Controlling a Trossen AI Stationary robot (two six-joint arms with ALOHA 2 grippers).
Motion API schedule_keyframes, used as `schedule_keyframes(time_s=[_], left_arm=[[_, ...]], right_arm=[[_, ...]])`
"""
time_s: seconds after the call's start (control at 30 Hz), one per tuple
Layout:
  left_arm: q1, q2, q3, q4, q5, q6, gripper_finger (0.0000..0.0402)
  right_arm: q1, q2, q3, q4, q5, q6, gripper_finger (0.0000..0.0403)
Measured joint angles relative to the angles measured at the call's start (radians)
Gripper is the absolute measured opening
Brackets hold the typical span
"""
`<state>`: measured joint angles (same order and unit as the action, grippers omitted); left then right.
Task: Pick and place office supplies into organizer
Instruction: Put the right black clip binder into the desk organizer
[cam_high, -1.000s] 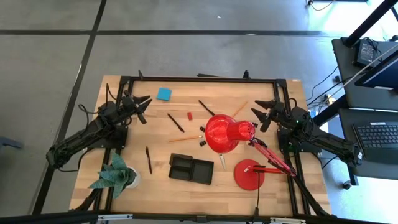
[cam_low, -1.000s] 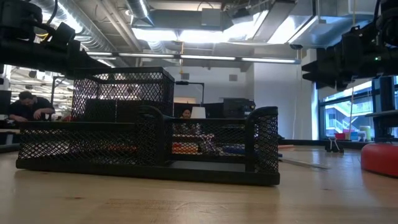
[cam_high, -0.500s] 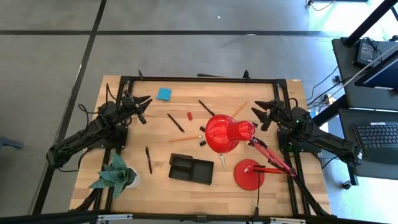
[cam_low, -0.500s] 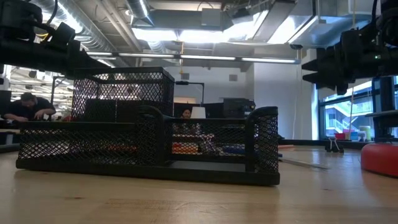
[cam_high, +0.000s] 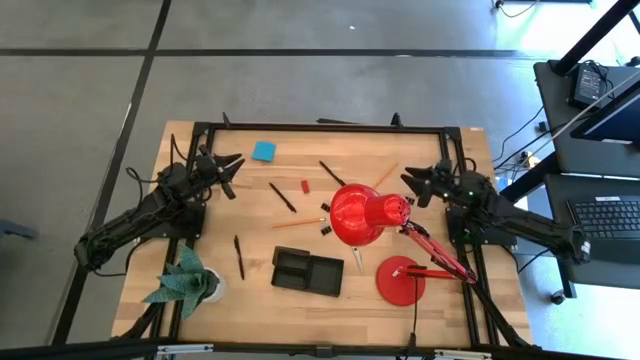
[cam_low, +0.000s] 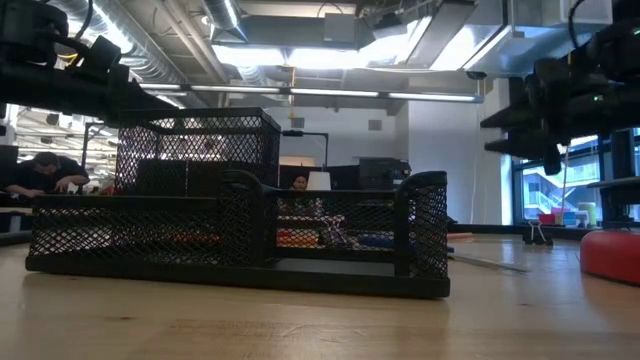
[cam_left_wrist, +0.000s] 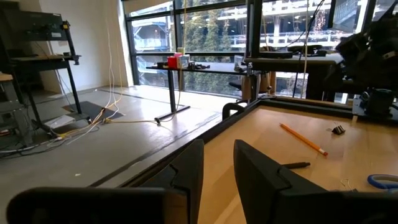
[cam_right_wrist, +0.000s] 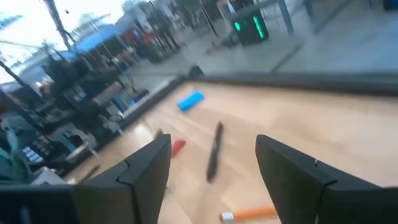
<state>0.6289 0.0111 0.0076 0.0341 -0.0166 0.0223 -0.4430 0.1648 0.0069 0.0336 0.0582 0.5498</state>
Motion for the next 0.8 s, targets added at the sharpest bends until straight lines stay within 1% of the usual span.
schedule_keyframes(time_s=[0.2, 0.27, 0.33, 0.4, 0.5, 0.7, 0.8], left_arm=[[0.0, 0.0, 0.0, 0.0, 0.0, 0.0, 0.0082], [0.0, 0.0, 0.0, 0.0, 0.0, 0.0, 0.0082], [0.0, 0.0, 0.0, 0.0, 0.0, 0.0, 0.0082], [0.0, 0.0, 0.0, 0.0, 0.0, 0.0, 0.0082], [0.0, 0.0, 0.0, 0.0, 0.0, 0.0, 0.0082], [0.0, 0.0, 0.0, 0.0, 0.0, 0.0, 0.0082], [0.0, 0.0, 0.0, 0.0, 0.0, 0.0, 0.0082]], right_arm=[[0.0, 0.169, 0.003, -0.014, -0.008, 0.131, 0.0237], [0.0, 0.21, 0.029, -0.081, -0.009, 0.154, 0.0237], [0.0, 0.242, 0.069, -0.192, -0.008, 0.153, 0.0237], [0.0, 0.266, 0.113, -0.306, -0.008, 0.154, 0.0237], [0.0, 0.292, 0.169, -0.432, -0.007, 0.154, 0.0237], [0.0, 0.316, 0.213, -0.566, 0.061, 0.152, 0.0237], [0.0, 0.323, 0.213, -0.606, 0.064, 0.165, 0.0237]])
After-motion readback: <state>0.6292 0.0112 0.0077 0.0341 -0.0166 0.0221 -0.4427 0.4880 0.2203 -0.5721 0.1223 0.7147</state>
